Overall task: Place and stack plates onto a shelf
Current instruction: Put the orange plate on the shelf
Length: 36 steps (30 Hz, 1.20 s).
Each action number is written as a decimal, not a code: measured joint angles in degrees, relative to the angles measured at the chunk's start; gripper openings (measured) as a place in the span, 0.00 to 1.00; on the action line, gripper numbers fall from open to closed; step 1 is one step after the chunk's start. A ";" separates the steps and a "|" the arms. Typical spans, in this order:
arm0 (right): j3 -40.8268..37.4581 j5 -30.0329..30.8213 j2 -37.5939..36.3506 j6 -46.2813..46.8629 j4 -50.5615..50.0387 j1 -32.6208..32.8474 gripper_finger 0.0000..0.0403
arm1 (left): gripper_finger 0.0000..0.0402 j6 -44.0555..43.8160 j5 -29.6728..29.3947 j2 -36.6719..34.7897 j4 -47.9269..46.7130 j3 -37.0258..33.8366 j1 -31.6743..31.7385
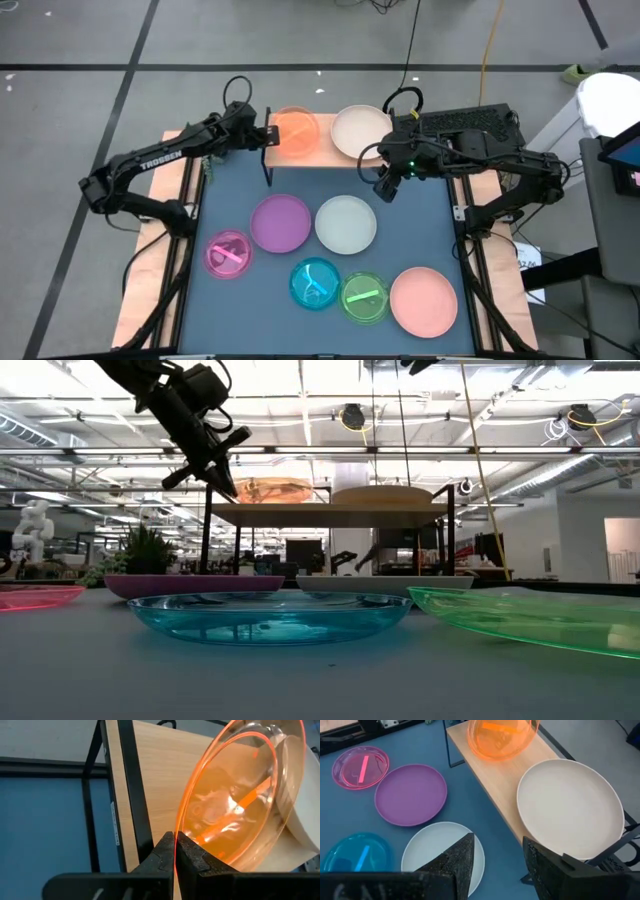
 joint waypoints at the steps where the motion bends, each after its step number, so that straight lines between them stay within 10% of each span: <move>1: 0.00 0.00 0.00 0.27 -0.02 0.00 0.37 | 0.02 0.02 0.00 0.10 0.20 0.00 0.00; 36: 0.00 -0.42 0.00 -0.76 0.20 0.00 0.37 | 0.30 -1.94 0.66 0.12 0.76 0.07 -0.03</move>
